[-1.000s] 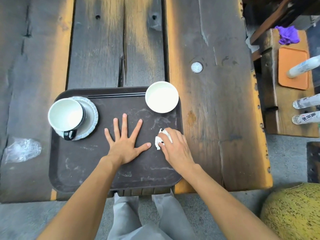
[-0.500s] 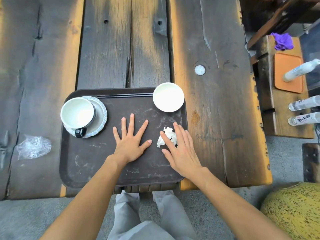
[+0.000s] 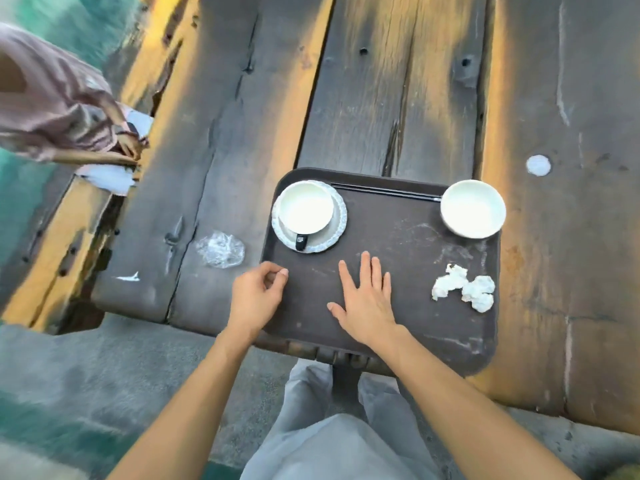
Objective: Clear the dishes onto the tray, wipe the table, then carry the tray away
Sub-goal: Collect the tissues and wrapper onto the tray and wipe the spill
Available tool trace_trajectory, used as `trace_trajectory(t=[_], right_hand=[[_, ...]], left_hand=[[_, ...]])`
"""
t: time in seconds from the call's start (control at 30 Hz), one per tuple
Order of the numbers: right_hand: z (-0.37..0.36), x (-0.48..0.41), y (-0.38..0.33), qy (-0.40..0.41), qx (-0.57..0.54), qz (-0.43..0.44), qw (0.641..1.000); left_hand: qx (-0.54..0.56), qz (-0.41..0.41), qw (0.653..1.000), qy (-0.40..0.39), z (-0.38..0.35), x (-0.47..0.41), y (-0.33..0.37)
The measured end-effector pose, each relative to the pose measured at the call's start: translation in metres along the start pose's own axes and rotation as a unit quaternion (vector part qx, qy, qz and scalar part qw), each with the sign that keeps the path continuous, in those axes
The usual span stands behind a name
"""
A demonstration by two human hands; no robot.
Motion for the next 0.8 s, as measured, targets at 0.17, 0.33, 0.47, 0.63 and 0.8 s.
trace_trajectory(t=[0.17,0.33,0.47,0.63,0.8], right_hand=[[-0.016,-0.012,-0.015,-0.041,-0.032,-0.082,0.995],[-0.015,-0.016,-0.014,-0.065,-0.035,-0.11,0.991],[-0.013,-0.016,-0.013,-0.076,-0.034,-0.125,0.989],[-0.009,-0.013,-0.015,-0.073,-0.041,-0.127,0.988],[-0.006,-0.01,-0.017,-0.074,-0.046,-0.129,0.988]], left_hand=[[0.058,0.147,0.978,0.134,0.076,-0.023,-0.082],[0.08,0.18,0.957,0.214,0.112,-0.046,-0.112],[0.067,0.103,0.984,0.129,0.111,-0.077,-0.107],[0.024,0.031,0.998,-0.045,0.092,-0.105,-0.101],[0.061,0.051,0.989,-0.127,0.088,-0.109,-0.104]])
Point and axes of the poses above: each hand's wrist, its own x-axis away from the middle knuckle, its own z-axis out of the back of the hand, y = z × x, the point moved 8 cm from there along -x, towards the middle knuckle, and after that the axes turned 4 degrees about -y, right-handed, at the moved point
